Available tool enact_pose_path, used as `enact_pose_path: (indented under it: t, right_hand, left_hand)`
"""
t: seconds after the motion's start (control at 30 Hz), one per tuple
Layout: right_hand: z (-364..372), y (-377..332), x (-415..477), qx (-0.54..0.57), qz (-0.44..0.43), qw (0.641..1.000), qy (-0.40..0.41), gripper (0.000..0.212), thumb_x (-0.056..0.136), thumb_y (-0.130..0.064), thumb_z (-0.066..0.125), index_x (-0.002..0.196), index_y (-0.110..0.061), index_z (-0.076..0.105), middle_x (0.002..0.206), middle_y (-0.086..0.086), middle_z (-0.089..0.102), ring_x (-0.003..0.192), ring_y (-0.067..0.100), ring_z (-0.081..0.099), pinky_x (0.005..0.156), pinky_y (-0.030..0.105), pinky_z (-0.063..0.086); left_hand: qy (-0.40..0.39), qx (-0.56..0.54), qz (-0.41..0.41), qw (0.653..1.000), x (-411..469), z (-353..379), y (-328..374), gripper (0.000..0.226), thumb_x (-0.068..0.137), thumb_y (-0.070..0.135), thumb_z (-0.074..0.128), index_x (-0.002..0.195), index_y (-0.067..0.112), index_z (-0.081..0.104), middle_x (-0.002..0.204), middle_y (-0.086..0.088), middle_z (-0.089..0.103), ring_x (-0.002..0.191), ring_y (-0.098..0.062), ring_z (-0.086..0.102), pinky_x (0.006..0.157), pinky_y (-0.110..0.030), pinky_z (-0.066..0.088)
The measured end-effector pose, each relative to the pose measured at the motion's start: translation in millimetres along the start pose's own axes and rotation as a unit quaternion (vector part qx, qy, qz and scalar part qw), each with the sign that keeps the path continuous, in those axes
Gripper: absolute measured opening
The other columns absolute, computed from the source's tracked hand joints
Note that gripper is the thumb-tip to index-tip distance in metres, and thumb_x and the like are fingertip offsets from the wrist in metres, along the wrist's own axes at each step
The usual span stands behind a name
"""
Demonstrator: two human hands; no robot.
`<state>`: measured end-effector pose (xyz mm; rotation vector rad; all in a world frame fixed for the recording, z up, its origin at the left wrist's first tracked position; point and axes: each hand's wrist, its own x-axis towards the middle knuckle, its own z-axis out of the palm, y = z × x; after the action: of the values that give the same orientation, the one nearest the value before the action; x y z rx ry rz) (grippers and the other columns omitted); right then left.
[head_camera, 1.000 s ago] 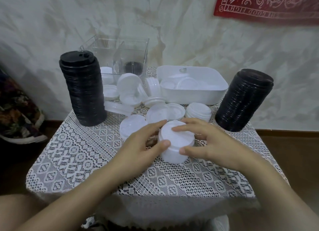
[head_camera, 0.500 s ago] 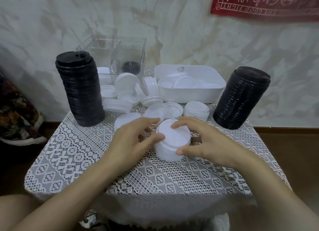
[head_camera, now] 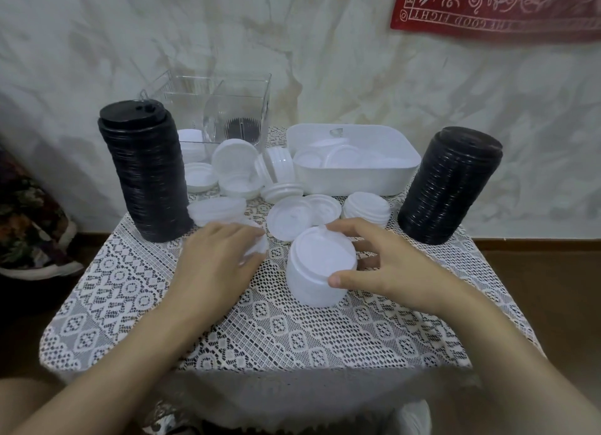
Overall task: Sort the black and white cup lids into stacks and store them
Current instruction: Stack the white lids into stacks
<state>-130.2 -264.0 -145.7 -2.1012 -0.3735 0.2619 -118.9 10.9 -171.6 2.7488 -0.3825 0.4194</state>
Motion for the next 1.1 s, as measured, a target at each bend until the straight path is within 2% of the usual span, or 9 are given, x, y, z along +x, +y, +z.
enact_pose_path:
  t: [0.1,0.27,0.43,0.7,0.8,0.87,0.97,1.03,1.1]
  right_hand:
    - [-0.4,-2.1,-0.7,-0.001,0.006,1.0,0.0,0.063,0.079,-0.036,0.088,0.129,-0.055,0.054,0.123,-0.031,0.059,0.106,-0.008,0.064,0.094,0.026,0.058]
    - [-1.2,-4.0,-1.4,-0.01,0.012,1.0,-0.002,0.063,0.079,-0.038,0.087,0.129,-0.057,0.054,0.12,-0.033,0.059,0.103,-0.011,0.063,0.089,0.02,0.057]
    - [-1.3,-2.6,-0.4,-0.021,0.012,1.0,-0.002,0.064,0.079,-0.042,0.087,0.13,-0.058,0.053,0.127,-0.028,0.059,0.111,-0.008,0.061,0.098,0.03,0.056]
    - [0.1,-1.1,2.8,-0.029,0.007,1.0,0.002,0.076,0.076,-0.047,0.088,0.139,-0.055,0.046,0.139,-0.03,0.053,0.126,-0.005,0.054,0.108,0.038,0.051]
    - [0.2,0.9,3.6,-0.014,0.008,1.0,0.004,0.096,0.074,-0.042,0.092,0.152,-0.05,0.035,0.143,-0.027,0.049,0.131,0.0,0.053,0.11,0.036,0.05]
    - [-1.2,0.7,2.7,0.006,0.005,1.0,-0.003,0.106,0.071,-0.043,0.092,0.155,-0.051,0.029,0.139,-0.031,0.048,0.131,-0.007,0.051,0.108,0.026,0.049]
    - [-2.9,-0.7,1.3,0.012,0.003,1.0,-0.019,0.104,0.069,-0.049,0.093,0.154,-0.051,0.033,0.139,-0.032,0.052,0.129,-0.01,0.051,0.108,0.025,0.049]
    - [-3.7,1.3,1.7,0.008,-0.004,1.0,-0.025,0.1,0.067,-0.055,0.09,0.153,-0.049,0.039,0.144,-0.03,0.052,0.132,-0.006,0.051,0.109,0.031,0.05]
    - [-4.3,1.3,1.2,0.015,-0.003,1.0,-0.026,0.098,0.064,-0.061,0.086,0.151,-0.049,0.041,0.146,-0.03,0.051,0.134,-0.006,0.05,0.109,0.029,0.05]
  left_hand:
    - [0.005,-0.03,-0.018,0.999,-1.5,-1.0,-0.9,0.035,0.095,0.025,0.07,0.13,0.026,0.069,0.128,0.007,0.071,0.121,-0.024,0.059,0.098,-0.042,0.046]
    - [0.027,-0.078,-0.019,0.996,-0.5,-2.8,5.3,0.027,0.096,0.031,0.07,0.122,0.026,0.073,0.118,0.012,0.073,0.115,-0.015,0.062,0.095,-0.034,0.047]
    - [0.094,-0.186,-0.023,0.978,-1.0,-3.9,17.3,0.016,0.094,0.026,0.072,0.11,0.027,0.076,0.104,0.02,0.07,0.1,-0.002,0.062,0.083,-0.023,0.047]
    - [0.222,-0.252,0.041,0.941,1.7,-1.6,37.7,0.011,0.094,0.026,0.071,0.102,0.018,0.072,0.097,0.01,0.071,0.096,-0.013,0.066,0.085,-0.035,0.052]
    - [0.194,-0.262,0.093,0.941,-4.6,7.9,48.0,0.021,0.094,0.035,0.067,0.108,0.02,0.069,0.105,0.016,0.066,0.101,-0.006,0.062,0.089,-0.023,0.046]
    - [0.162,-0.253,0.128,0.945,-8.0,15.5,51.8,0.024,0.094,0.041,0.066,0.114,0.028,0.064,0.109,0.023,0.06,0.104,-0.001,0.058,0.091,-0.016,0.042]
    - [0.125,-0.269,0.14,0.945,-8.8,22.0,52.2,0.032,0.093,0.048,0.067,0.119,0.031,0.063,0.117,0.02,0.063,0.114,0.003,0.056,0.095,-0.015,0.041]
    - [0.1,-0.312,0.119,0.937,-7.5,22.5,50.9,0.039,0.089,0.05,0.07,0.122,0.031,0.063,0.125,0.018,0.063,0.123,-0.002,0.057,0.1,-0.017,0.042]
    - [0.069,-0.355,0.09,0.928,-7.3,22.0,50.2,0.044,0.085,0.051,0.072,0.125,0.033,0.062,0.13,0.02,0.061,0.129,-0.006,0.056,0.103,-0.019,0.043]
